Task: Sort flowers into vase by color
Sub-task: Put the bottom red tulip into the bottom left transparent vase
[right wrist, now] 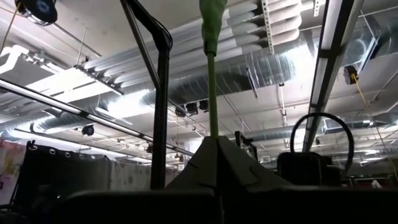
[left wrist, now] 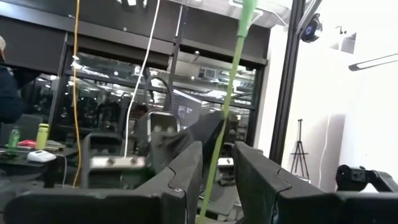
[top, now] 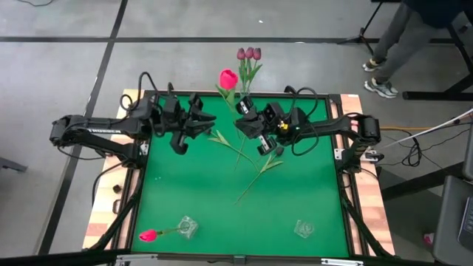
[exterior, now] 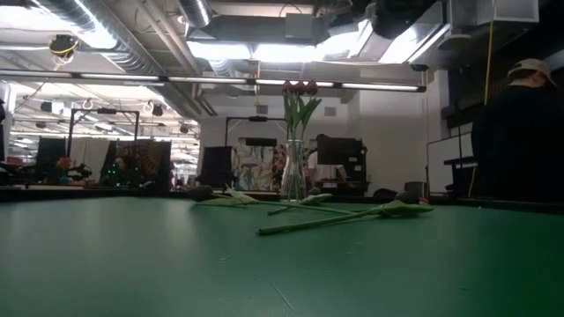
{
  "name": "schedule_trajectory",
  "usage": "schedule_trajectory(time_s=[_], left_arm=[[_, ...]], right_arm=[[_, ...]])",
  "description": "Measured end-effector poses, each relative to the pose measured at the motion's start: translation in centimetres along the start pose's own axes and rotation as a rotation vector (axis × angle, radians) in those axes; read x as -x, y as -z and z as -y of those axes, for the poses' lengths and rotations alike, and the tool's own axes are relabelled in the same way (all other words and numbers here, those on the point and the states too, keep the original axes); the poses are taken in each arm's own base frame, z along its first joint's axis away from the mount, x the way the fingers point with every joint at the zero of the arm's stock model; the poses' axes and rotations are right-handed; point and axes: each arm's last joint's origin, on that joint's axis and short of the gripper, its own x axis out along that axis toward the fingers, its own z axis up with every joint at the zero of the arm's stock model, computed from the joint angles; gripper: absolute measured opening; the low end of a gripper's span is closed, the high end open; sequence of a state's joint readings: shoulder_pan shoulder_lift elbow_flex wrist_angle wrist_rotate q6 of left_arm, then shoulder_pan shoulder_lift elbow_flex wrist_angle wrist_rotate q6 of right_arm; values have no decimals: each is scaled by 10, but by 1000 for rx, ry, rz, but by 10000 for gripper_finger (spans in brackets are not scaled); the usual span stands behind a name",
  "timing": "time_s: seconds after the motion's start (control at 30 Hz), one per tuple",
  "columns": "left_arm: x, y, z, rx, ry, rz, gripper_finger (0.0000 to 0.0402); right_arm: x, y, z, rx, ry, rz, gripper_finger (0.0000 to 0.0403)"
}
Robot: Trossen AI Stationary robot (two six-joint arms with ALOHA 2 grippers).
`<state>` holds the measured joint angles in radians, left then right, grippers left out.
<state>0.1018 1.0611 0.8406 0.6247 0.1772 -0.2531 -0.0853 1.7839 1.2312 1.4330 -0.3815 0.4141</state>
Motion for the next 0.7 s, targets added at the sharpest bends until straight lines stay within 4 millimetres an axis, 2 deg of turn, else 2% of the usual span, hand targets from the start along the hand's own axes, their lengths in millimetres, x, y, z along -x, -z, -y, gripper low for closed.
schedule_trajectory(time_s=[0.33, 0.57, 0.7], left_arm=[[0, 1, 1, 2, 7, -4, 88], [0, 1, 1, -21, -9, 0, 88], [-5, 7, -2, -22, -27, -13, 88]], right_arm=[[11, 32, 10, -84, 58, -18, 0], [14, 37, 12, -95, 60, 8, 0], [14, 37, 12, -95, 58, 7, 0]])
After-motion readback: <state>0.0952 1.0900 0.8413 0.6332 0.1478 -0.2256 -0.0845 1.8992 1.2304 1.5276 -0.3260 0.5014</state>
